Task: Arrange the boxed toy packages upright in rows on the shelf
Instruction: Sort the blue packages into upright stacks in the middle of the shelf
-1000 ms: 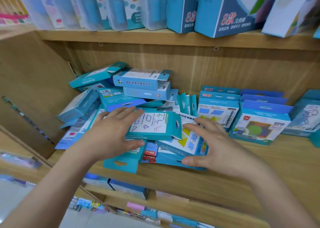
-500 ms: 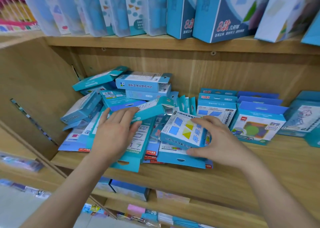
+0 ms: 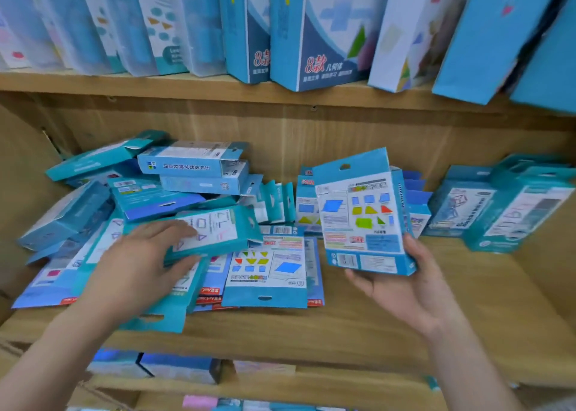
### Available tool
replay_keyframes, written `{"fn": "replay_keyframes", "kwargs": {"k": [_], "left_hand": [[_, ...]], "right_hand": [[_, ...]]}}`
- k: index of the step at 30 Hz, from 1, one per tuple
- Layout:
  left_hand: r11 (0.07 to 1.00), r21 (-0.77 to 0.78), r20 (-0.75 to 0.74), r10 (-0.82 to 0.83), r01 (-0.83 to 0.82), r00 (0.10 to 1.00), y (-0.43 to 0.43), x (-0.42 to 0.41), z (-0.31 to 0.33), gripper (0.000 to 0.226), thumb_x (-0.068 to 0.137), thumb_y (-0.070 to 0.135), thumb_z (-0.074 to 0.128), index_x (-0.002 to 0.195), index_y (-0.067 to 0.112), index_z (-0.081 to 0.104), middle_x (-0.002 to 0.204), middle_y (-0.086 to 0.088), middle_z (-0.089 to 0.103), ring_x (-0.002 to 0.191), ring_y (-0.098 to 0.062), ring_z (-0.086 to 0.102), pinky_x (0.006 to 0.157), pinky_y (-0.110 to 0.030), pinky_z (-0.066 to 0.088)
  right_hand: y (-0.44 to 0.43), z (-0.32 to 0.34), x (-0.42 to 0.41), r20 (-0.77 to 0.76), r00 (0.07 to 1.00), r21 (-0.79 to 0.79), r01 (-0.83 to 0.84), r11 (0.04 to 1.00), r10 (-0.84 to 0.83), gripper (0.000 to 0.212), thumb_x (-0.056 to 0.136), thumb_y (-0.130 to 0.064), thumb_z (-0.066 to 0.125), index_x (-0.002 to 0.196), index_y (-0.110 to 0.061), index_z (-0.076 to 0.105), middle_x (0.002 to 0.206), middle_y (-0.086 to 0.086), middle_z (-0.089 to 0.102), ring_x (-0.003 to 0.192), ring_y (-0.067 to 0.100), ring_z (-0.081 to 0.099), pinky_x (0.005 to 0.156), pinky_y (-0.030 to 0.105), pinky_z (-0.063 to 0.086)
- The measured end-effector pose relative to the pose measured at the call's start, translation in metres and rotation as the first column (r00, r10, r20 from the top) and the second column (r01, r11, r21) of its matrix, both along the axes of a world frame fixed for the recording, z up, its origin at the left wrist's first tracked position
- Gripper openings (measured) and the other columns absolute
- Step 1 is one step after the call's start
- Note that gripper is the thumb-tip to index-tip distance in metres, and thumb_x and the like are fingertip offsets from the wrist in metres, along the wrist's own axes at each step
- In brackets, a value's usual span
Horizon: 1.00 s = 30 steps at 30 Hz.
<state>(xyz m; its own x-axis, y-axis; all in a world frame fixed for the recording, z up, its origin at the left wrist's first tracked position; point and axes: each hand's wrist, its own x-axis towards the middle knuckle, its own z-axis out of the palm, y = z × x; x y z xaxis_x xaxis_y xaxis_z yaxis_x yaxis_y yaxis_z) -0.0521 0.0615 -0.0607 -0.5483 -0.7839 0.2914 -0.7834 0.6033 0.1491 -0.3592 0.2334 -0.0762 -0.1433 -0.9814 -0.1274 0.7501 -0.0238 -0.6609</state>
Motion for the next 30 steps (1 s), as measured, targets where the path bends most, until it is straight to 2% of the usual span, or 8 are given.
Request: {"fn": "replay_keyframes", "kwargs": {"k": [7, 10, 13, 16, 19, 21, 25, 30], "left_hand": [[0.997, 0.077, -0.07, -0.02, 0.025, 0.997, 0.007, -0.008, 0.011, 0.043, 0.079, 0.035, 0.072, 0.118, 0.022, 0.062, 0.127, 0.003, 0.059, 0.116, -0.023, 0.051, 0.097, -0.038, 0.041], [0.99, 0.058, -0.274, -0.112, 0.132, 0.955, 0.045, -0.034, 0.026, 0.044, 0.079, 0.051, 0.058, 0.117, 0.029, 0.062, 0.121, 0.014, 0.059, 0.113, -0.012, 0.054, 0.096, -0.028, 0.04], [0.895, 0.291, -0.512, -0.152, 0.338, 0.845, 0.092, -0.073, 0.031, 0.061, 0.071, 0.068, 0.053, 0.128, 0.047, 0.045, 0.124, 0.028, 0.055, 0.114, 0.007, 0.051, 0.097, -0.027, 0.044], [0.709, 0.436, -0.76, -0.04, 0.554, 0.649, 0.122, -0.114, 0.031, 0.07, 0.067, 0.057, 0.067, 0.13, 0.046, 0.037, 0.121, 0.024, 0.06, 0.113, 0.003, 0.055, 0.093, -0.033, 0.049], [0.774, 0.437, -0.85, 0.188, 0.459, 0.492, 0.124, -0.132, 0.03, 0.049, 0.073, 0.031, 0.076, 0.114, 0.032, 0.051, 0.103, 0.02, 0.068, 0.097, -0.001, 0.065, 0.085, -0.037, 0.055], [0.78, 0.462, -0.859, 0.274, 0.423, 0.433, 0.117, -0.131, 0.031, 0.039, 0.081, 0.013, 0.072, 0.11, 0.028, 0.053, 0.1, 0.018, 0.07, 0.094, -0.001, 0.066, 0.084, -0.035, 0.055], [0.687, 0.535, -0.834, 0.336, 0.491, 0.438, 0.104, -0.118, 0.032, 0.038, 0.08, 0.007, 0.07, 0.109, 0.026, 0.054, 0.099, 0.013, 0.072, 0.095, -0.006, 0.068, 0.077, -0.03, 0.056], [0.633, 0.544, -0.825, 0.286, 0.551, 0.487, 0.105, -0.116, 0.029, 0.039, 0.074, 0.001, 0.072, 0.106, 0.019, 0.058, 0.097, 0.007, 0.073, 0.092, -0.011, 0.069, 0.073, -0.027, 0.057]], "right_hand": [[0.002, -0.002, 0.003, 0.048, 0.998, -0.05, 0.036, 0.998, -0.034, 0.07, 0.046, -0.033, 0.093, 0.112, -0.021, 0.07, 0.131, 0.016, 0.059, 0.118, 0.035, 0.057, 0.083, 0.045, 0.055], [0.0, -0.001, 0.011, -0.046, 0.995, -0.055, 0.09, 0.994, -0.093, 0.073, 0.039, -0.031, 0.095, 0.107, -0.019, 0.072, 0.125, 0.014, 0.063, 0.113, 0.032, 0.061, 0.084, 0.045, 0.056], [-0.002, 0.001, 0.032, -0.287, 0.94, -0.101, 0.163, 0.981, -0.186, 0.097, 0.037, -0.038, 0.095, 0.125, -0.019, 0.059, 0.126, 0.007, 0.063, 0.115, 0.025, 0.061, 0.082, 0.035, 0.056], [-0.006, -0.003, 0.058, -0.627, 0.708, -0.203, 0.256, 0.945, -0.326, 0.095, 0.046, -0.035, 0.088, 0.132, -0.034, 0.047, 0.131, -0.003, 0.056, 0.119, 0.019, 0.057, 0.085, 0.031, 0.054], [-0.003, -0.007, 0.072, -0.838, 0.332, -0.318, 0.346, 0.882, -0.433, 0.095, 0.053, -0.036, 0.079, 0.138, -0.031, 0.037, 0.142, -0.001, 0.038, 0.131, 0.018, 0.044, 0.102, 0.046, 0.044], [0.006, -0.003, 0.068, -0.894, 0.212, -0.326, 0.299, 0.897, -0.395, 0.103, 0.054, -0.043, 0.08, 0.143, -0.035, 0.028, 0.147, -0.006, 0.028, 0.138, 0.011, 0.031, 0.107, 0.044, 0.039], [0.019, 0.01, 0.049, -0.926, 0.248, -0.215, 0.278, 0.936, -0.286, 0.097, 0.058, -0.061, 0.072, 0.138, -0.057, 0.016, 0.143, -0.026, 0.029, 0.133, -0.007, 0.029, 0.108, 0.027, 0.032], [0.017, 0.024, 0.033, -0.903, 0.312, -0.192, 0.324, 0.926, -0.296, 0.092, 0.064, -0.061, 0.075, 0.139, -0.051, 0.023, 0.128, -0.026, 0.05, 0.123, -0.007, 0.044, 0.089, 0.002, 0.035]]}}
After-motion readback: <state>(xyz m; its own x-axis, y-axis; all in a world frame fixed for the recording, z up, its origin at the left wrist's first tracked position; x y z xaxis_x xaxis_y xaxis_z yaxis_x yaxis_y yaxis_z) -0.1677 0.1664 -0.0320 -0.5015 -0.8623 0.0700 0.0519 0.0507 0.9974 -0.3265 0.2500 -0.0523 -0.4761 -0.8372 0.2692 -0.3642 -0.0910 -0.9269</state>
